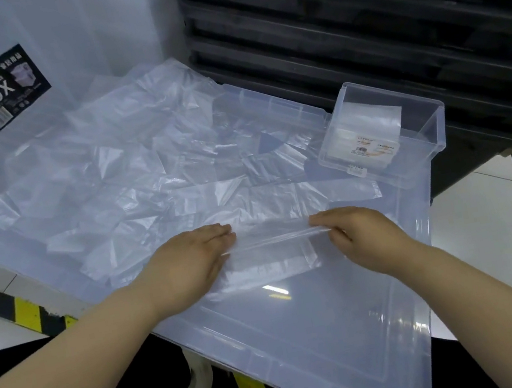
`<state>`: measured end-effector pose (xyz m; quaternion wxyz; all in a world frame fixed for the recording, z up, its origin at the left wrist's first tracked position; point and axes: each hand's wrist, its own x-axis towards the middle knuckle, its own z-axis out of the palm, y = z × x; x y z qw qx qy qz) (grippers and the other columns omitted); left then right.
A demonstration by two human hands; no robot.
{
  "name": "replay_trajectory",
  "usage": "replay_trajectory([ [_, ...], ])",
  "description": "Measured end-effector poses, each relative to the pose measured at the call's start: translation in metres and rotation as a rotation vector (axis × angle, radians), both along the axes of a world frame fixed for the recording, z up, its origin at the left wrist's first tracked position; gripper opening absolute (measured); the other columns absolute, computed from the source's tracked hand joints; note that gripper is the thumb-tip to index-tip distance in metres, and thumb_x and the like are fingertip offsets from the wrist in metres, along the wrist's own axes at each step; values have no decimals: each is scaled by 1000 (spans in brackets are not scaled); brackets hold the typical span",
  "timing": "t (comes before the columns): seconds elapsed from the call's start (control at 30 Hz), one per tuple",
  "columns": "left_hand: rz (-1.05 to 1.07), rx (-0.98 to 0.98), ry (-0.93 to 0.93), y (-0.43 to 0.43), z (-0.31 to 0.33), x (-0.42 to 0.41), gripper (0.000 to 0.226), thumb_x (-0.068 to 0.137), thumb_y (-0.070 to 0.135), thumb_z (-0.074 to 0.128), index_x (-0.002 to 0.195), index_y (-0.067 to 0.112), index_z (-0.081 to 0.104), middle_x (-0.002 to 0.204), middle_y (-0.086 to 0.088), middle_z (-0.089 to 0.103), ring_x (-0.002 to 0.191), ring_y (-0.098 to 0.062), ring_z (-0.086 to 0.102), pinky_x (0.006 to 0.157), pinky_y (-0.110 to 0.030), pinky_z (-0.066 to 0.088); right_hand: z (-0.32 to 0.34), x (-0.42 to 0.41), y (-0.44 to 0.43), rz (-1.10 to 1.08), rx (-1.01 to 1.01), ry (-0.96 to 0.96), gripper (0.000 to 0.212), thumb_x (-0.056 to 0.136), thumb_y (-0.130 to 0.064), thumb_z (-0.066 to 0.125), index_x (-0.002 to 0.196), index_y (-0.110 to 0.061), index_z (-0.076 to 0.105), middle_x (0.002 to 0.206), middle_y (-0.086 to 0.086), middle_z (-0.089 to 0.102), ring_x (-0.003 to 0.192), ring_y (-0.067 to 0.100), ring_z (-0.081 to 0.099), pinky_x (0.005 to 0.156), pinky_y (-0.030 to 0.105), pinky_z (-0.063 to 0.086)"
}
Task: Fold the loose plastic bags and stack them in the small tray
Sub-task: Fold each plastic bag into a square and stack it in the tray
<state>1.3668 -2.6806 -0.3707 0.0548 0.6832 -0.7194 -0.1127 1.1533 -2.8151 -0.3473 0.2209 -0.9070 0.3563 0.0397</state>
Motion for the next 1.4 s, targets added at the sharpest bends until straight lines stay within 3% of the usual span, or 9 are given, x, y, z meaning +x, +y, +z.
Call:
replay_trajectory([
  [0.13, 88, 205, 117, 1, 11, 1, 81, 74, 58, -3, 137, 30, 40, 144, 16, 36, 131, -3, 34, 100, -12, 26, 15, -4, -2, -71, 156, 40, 29, 93, -11, 42, 110, -12, 66, 104, 3, 66, 97, 17, 56, 82, 24, 40],
  [0.27, 200, 398, 552, 8, 17, 9, 46, 96, 44, 33, 113, 12, 61, 112, 0, 62, 101, -14, 55, 83, -14, 37, 22, -4, -7, -160, 249, -2, 23, 87, -13, 48, 82, 3, 63, 70, 9, 56, 65, 14, 47, 65, 27, 39],
  [0.4, 302, 445, 714, 8, 19, 13, 34, 92, 47, 45, 65, 37, 65, 62, 21, 57, 64, 5, 51, 71, -13, 37, 23, -2, -10, -235, 350, 8, 23, 86, -12, 50, 72, 5, 57, 61, 4, 43, 57, 13, 37, 58, 26, 31],
  [0.6, 636, 211, 802, -5, 13, 13, 28, 94, 20, 51, 67, 18, 62, 63, 2, 56, 57, -10, 51, 53, -11, 43, 10, -3, -15, -418, 337, -93, 25, 90, -13, 50, 70, 0, 55, 56, -4, 53, 46, 1, 48, 45, 13, 33],
  [0.83, 680, 129, 467, -4, 8, 11, 16, 93, 22, 52, 95, 11, 63, 63, 3, 57, 61, -13, 53, 56, -19, 36, -2, 1, -19, -486, 333, -57, 13, 92, -21, 52, 79, -19, 52, 58, 3, 60, 49, 17, 51, 49, 23, 35],
  [1.0, 372, -348, -33, -4, -2, -4, 37, 81, 27, 50, 101, 1, 68, 92, -18, 66, 78, -38, 65, 66, -43, 51, -5, 3, -19, -478, 301, -44, 5, 93, -20, 50, 89, -17, 52, 58, 2, 58, 48, 16, 50, 49, 23, 36],
  [1.2, 83, 14, -132, 3, -28, -30, 57, 84, 41, 31, 116, 6, 63, 119, -13, 63, 108, -27, 61, 97, -32, 25, 0, 4, -21, -468, 317, -4, 13, 88, -12, 52, 98, -20, 47, 65, -2, 56, 54, 11, 53, 47, 22, 35],
  [1.3, 113, 152, -31, 0, -21, -30, 98, 71, 72, -17, 145, 15, 12, 152, -2, 4, 139, -13, 3, 107, -23, -10, 6, -1, -28, -473, 294, 58, 24, 87, -9, 53, 107, -20, 47, 76, -1, 57, 61, 12, 56, 52, 21, 39],
  [1.4, 108, 165, -43, 3, -23, -30, 107, 35, 68, -50, 130, 26, -27, 130, 11, -35, 121, -4, -34, 94, -18, -31, 11, -10, -39, -566, 235, 86, 34, 87, -9, 53, 119, -18, 48, 85, 1, 58, 71, 15, 55, 66, 26, 43],
])
